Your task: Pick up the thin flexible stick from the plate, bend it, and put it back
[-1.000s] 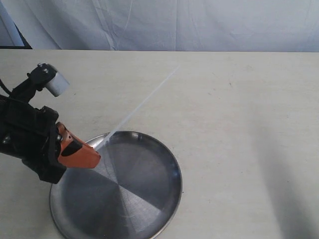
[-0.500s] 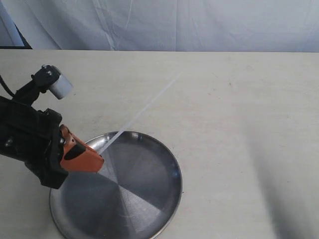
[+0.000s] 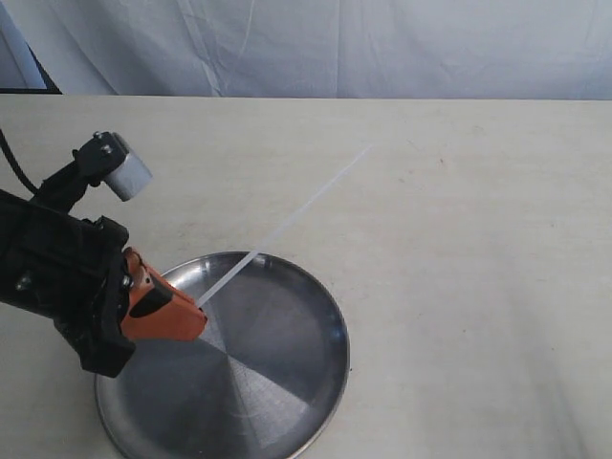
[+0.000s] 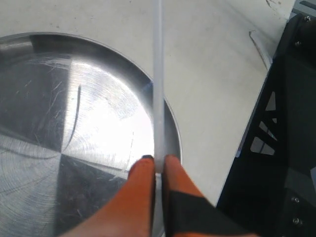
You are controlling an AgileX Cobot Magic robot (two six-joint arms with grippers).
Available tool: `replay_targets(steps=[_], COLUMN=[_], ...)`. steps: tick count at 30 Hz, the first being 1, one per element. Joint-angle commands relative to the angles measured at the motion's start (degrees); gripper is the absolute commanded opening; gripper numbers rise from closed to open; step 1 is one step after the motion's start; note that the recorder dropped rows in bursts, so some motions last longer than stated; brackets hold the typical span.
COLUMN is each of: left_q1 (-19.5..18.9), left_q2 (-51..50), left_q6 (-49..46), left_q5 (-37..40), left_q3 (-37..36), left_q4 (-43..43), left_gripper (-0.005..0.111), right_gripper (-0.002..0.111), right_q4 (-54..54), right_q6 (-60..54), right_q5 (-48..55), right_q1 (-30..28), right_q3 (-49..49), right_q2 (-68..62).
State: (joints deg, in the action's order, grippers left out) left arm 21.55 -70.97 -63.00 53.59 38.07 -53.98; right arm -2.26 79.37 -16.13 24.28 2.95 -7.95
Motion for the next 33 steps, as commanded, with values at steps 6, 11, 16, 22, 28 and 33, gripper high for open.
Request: replay_targets(steps=[6,11,16,22,28,33], left_q1=[0.3,0.3,0.3,0.3,0.3,0.3], left_q2=[0.3,0.4,0.4,0.4,0.4,0.4], left_q6=[-0.1,-0.1,-0.1,-0.4,-0.4,-0.5], left_q5=[0.8,1.0,1.4,1.4,1.4,1.4], left_q3=[0.1,0.1,0.1,0.1,0.1,0.1], left_q4=[-2.0,-2.0,-2.1,-2.1,-2.1,-2.1], left_gripper=[0.0,0.0,0.0,0.0,0.0,0.0], right_gripper=[0.06,0.06,0.06,0.06,0.06,0.06], right_q4=[-18.9,-19.1,-18.2,-19.9,-24.9,-28.2], right_q6=[-2.8,-2.7,-2.7,-2.7,-2.6,0.0], right_q5=[-0.5,-17.1,-27.9,-32.0,-26.6,-25.3], right_q1=[1.4,1.4,1.4,1.4,1.4,1.4], right_q3=[15.1,15.7,15.7,19.3,25.1,26.6], right_q2=[-31.6,-52.2,-62.8,-66.2,-67.8,-68.7])
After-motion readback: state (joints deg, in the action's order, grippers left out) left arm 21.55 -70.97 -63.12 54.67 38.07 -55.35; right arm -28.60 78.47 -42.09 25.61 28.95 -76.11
